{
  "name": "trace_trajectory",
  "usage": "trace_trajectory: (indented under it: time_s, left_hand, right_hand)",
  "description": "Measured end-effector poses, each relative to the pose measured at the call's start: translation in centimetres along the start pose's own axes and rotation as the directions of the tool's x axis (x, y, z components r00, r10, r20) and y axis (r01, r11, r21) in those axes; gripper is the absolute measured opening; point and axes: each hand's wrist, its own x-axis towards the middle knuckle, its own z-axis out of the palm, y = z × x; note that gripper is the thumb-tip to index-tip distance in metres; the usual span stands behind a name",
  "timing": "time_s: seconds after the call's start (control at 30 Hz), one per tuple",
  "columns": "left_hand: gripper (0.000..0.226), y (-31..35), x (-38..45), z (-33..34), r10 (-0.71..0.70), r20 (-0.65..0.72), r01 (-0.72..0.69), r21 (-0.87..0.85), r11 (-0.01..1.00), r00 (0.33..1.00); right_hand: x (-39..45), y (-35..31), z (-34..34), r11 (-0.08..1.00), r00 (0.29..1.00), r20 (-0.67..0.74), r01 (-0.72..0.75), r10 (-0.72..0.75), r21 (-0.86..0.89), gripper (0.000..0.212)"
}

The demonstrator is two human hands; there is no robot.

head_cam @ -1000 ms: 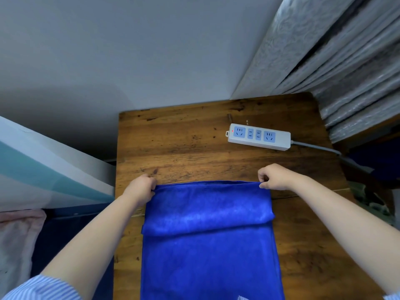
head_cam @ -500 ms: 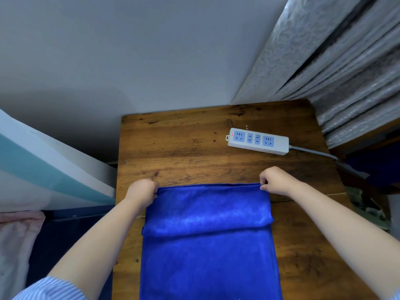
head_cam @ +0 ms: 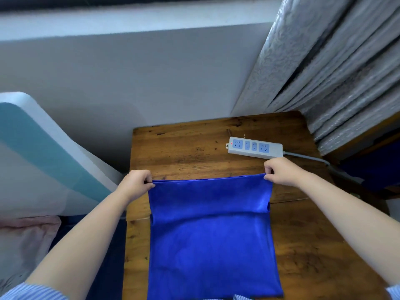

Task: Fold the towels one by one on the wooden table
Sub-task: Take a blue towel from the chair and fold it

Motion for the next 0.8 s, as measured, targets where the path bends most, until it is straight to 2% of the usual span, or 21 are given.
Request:
trace_trajectory:
  time_s: [0.2, 0.27, 0.33, 0.4, 0.47, 0.53, 0.6, 0.67, 0.7, 0.73, 0.8]
  left_hand:
    - [0.032, 1.8, -4.5, -5.2, 0.055, -0.173, -0.055, 0.004, 0.998, 0.983]
    - [0.02, 2.4, -5.7, -7.0, 0.072, -0.261, -0.072, 0.008, 0.997, 0.963]
    - [0.007, 3.2, -7.5, -9.2, 0.09, -0.414, -0.11, -0.023, 0.994, 0.906]
    - [0.011, 4.4, -8.6, -11.4, 0.102, -0.543, -0.148, -0.042, 0.988, 0.834]
    - [0.023, 6.1, -10.4, -13.8, 0.107, -0.661, -0.177, -0.04, 0.983, 0.743]
    - [0.03, 7.4, -12.2, -15.7, 0.146, -0.747, -0.227, -0.006, 0.974, 0.648]
    - [0.027, 8.1, -13.6, -16.8, 0.183, -0.811, -0.258, 0.041, 0.965, 0.556]
    - [0.027, 8.5, -15.0, -17.4, 0.154, -0.845, -0.263, 0.016, 0.965, 0.512]
    - [0.028, 8.8, -15.4, -17.6, 0.134, -0.845, -0.252, -0.001, 0.968, 0.518]
    - [0.03, 9.3, -16.0, -18.1, 0.13, -0.838, -0.249, -0.007, 0.969, 0.53]
    - [0.031, 10.5, -16.9, -18.9, 0.165, -0.815, -0.265, 0.014, 0.964, 0.556]
  right_hand:
    - [-4.2, -1.9, -4.3, 0.988, 0.964, -0.238, 0.093, -0.12, -0.121, 0.041]
    - [-5.4, -2.4, -5.9, 0.983, 0.94, -0.306, 0.115, -0.153, -0.141, 0.043]
    - [-7.5, -3.5, -7.8, 0.984, 0.886, -0.433, 0.121, -0.167, -0.133, 0.032]
    - [-8.9, -4.6, -9.8, 0.986, 0.802, -0.573, 0.118, -0.166, -0.12, 0.01]
    - [-10.3, -5.7, -12.0, 0.989, 0.713, -0.686, 0.092, -0.148, -0.119, 0.03]
    - [-12.0, -6.5, -13.6, 0.99, 0.587, -0.797, 0.064, -0.139, -0.126, 0.028]
    - [-14.0, -7.0, -14.8, 0.997, 0.428, -0.9, 0.047, -0.081, -0.067, 0.028]
    - [-16.3, -7.9, -15.0, 0.997, 0.295, -0.956, 0.068, 0.004, 0.025, 0.026]
    - [-17.0, -8.4, -14.8, 0.996, 0.269, -0.963, 0.075, 0.022, 0.044, 0.026]
    - [-17.8, -8.9, -14.8, 0.997, 0.285, -0.958, 0.058, 0.027, 0.046, 0.027]
    - [-18.8, -9.1, -14.9, 1.0, 0.365, -0.931, 0.027, 0.003, 0.014, 0.039]
